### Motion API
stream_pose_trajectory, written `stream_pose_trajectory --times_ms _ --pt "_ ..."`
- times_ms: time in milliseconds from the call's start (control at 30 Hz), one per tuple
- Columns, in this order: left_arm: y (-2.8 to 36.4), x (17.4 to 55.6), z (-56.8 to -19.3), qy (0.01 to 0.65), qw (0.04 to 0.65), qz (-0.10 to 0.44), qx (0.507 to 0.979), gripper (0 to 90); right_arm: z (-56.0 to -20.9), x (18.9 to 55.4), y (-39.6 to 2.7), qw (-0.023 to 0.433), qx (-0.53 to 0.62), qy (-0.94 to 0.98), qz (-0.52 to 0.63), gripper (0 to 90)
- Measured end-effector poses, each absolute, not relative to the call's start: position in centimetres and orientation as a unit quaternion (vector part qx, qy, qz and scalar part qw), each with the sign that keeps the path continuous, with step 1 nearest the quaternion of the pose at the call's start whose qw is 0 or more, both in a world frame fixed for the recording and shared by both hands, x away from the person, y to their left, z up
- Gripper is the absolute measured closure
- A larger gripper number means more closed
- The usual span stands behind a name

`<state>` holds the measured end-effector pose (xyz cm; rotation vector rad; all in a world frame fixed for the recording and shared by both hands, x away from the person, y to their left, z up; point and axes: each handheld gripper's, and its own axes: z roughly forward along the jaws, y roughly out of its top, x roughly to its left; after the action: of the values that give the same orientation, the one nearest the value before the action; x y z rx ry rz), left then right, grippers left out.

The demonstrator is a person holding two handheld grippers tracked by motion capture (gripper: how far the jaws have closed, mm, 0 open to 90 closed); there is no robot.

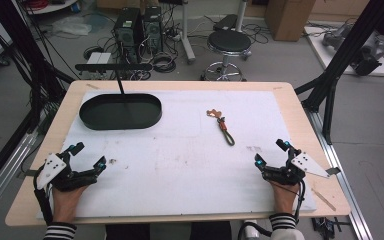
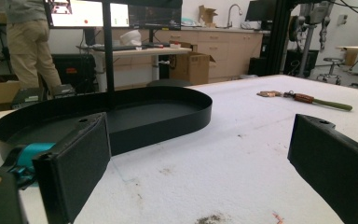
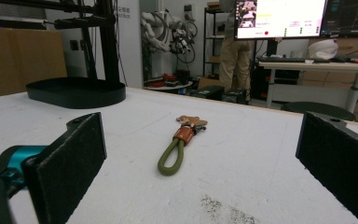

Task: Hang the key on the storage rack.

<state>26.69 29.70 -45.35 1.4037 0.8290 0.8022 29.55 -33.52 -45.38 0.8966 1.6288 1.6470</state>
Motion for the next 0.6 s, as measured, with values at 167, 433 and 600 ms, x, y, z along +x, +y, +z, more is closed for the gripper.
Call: stream_pose_trajectory --times_ms 167,433,600 --pt "29.69 26.77 -45.32 0.361 0.614 0.346 0.611 5.5 -45.37 29.54 -33.52 0.324 0.341 0.622 0.626 0.5" --pt "29.72 26.74 -45.33 0.360 0.615 0.346 0.610 1.7 -45.32 29.62 -33.50 0.320 0.345 0.621 0.626 0.5" --pt "29.74 26.78 -45.32 0.363 0.615 0.345 0.610 1.7 -45.26 29.77 -33.54 0.316 0.349 0.623 0.625 0.5"
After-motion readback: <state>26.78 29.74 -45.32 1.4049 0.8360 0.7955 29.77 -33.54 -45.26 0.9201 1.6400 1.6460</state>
